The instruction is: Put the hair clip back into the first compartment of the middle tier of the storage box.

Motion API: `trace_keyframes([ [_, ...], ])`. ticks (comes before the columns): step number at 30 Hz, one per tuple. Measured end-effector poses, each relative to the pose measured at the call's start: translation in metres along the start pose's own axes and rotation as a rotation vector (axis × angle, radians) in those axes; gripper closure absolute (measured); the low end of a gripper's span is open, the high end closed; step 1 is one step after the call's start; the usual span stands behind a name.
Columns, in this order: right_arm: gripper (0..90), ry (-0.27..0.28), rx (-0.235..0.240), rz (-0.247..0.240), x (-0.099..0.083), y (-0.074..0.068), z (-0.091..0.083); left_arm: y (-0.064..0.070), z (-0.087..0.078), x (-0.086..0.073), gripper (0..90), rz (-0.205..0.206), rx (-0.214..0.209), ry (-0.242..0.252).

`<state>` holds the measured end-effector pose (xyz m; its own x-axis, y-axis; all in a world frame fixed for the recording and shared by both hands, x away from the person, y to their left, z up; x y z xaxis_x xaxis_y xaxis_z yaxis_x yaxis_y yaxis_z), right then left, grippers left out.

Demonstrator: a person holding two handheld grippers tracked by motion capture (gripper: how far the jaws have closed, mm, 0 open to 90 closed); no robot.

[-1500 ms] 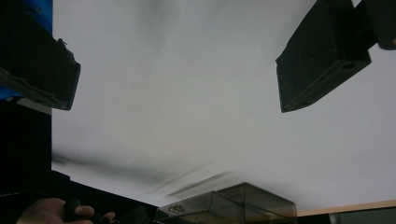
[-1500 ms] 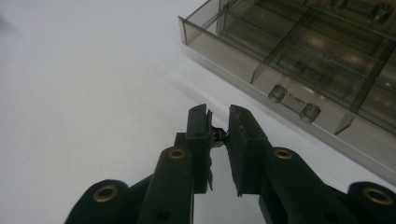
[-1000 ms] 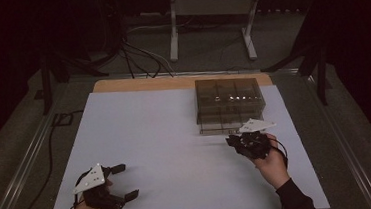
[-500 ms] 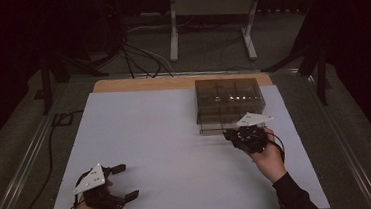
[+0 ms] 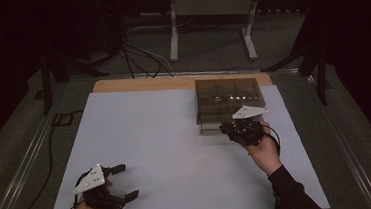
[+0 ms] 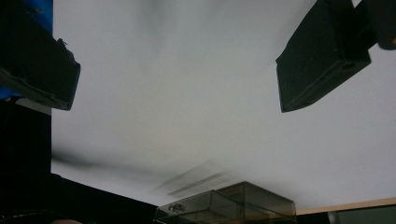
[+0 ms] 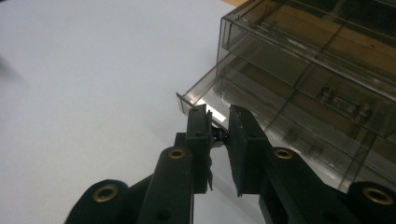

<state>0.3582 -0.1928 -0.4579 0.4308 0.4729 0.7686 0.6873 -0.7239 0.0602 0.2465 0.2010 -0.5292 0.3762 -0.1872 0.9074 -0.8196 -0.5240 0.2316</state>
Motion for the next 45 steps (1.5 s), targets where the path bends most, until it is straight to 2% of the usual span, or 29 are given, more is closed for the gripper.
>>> trace_keyframes([
  [23, 78.7, -0.015, -0.015, 0.003, 0.02, 0.009, 0.018, 0.0, 0.0, 0.0, 0.7, -0.002, -0.002, 0.002],
  [45, 78.7, -0.05, -0.013, 0.033, 0.023, 0.018, 0.045, 0.0, -0.001, 0.0, 0.7, 0.001, -0.001, 0.002],
])
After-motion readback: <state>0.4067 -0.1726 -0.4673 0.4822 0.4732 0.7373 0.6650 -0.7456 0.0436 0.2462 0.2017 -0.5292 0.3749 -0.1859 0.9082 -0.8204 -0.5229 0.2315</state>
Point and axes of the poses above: each handheld gripper's, and its own axes: z roughly forward along the jaws, x roughly out of its top, y roughly to its right, the point moved 4 cm from there along z, roughly forward along the jaws, and after that the axes turned 5 degrees about -z, right-handed, at the moved point
